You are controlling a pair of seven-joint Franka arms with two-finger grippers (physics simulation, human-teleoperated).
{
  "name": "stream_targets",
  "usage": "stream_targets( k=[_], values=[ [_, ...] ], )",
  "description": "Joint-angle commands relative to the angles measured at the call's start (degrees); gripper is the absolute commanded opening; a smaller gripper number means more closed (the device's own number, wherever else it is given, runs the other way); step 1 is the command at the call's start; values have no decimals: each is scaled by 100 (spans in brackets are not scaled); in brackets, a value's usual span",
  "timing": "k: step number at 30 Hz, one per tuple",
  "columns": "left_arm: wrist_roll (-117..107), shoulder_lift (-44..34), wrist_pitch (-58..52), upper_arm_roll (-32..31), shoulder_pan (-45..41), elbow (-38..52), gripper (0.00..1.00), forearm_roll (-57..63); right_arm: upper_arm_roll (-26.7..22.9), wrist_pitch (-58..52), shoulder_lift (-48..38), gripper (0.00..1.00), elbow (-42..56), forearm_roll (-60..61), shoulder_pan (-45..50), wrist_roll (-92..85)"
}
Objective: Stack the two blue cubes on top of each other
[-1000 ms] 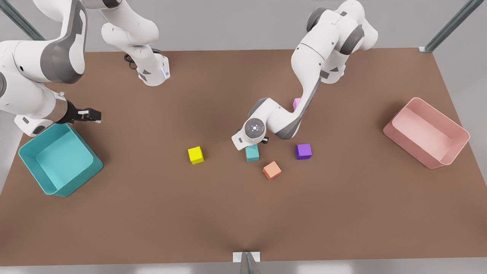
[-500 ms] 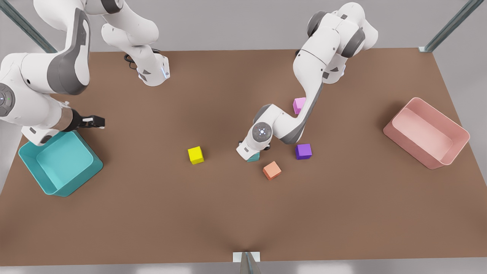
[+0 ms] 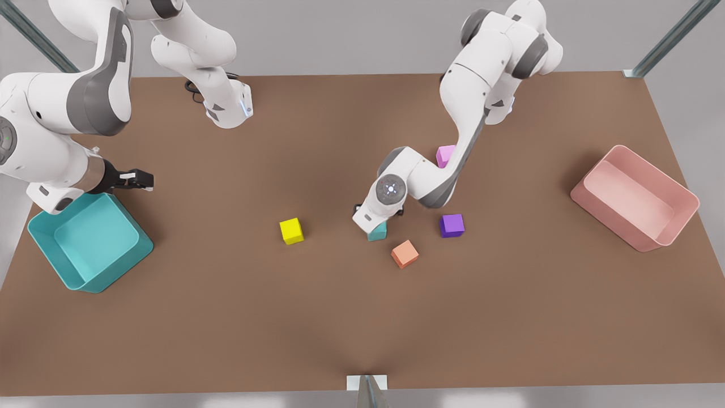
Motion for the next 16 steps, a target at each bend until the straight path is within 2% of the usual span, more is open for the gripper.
stream_targets(
  k=[1, 2, 3, 4, 5, 6, 9, 10, 11, 13, 16],
  values=[
    [-320, -149, -740, -1, -3, 17, 100, 1, -2, 13, -32, 100, 2, 6, -5, -58],
    [-320, -167, -1039, -9, 6, 17, 100, 1, 51, 144, -147, 100, -129, 6, -14, -58],
    [-294, -421, -1994, 43, 41, 174, 100, 44, 112, 153, -173, 100, -147, 6, -76, -58],
    [-250, -615, -3332, 70, 541, 850, 100, 238, 121, 276, -252, 100, -252, 6, -93, -58],
    [478, -834, -3992, 78, 1094, 1238, 100, 369, 437, 461, -410, 100, -410, -12, -286, -50],
    [1805, -1203, -4238, 87, 1833, 1238, 100, 677, 552, 593, -446, 100, -419, -205, -366, -6],
    [3255, -1731, -4371, 0, 3089, 1142, 100, 932, 552, 707, -560, 100, -569, -232, -366, -32],
    [4364, -2416, -3739, -53, 3100, -34, 100, 1143, 552, 716, -586, 100, -604, -232, -366, -32],
    [4364, -2574, -3527, -18, 3003, -168, 100, 1205, 543, 742, -595, 100, -604, -232, -366, -41],
    [4373, -2690, -4254, 140, 2915, 375, 100, 1257, 552, 751, -595, 100, -613, -240, -357, 12],
    [4356, -2619, -4230, 158, 2862, 465, 100, 1196, 543, 751, -586, 100, -630, -240, -357, -32]
  ],
)
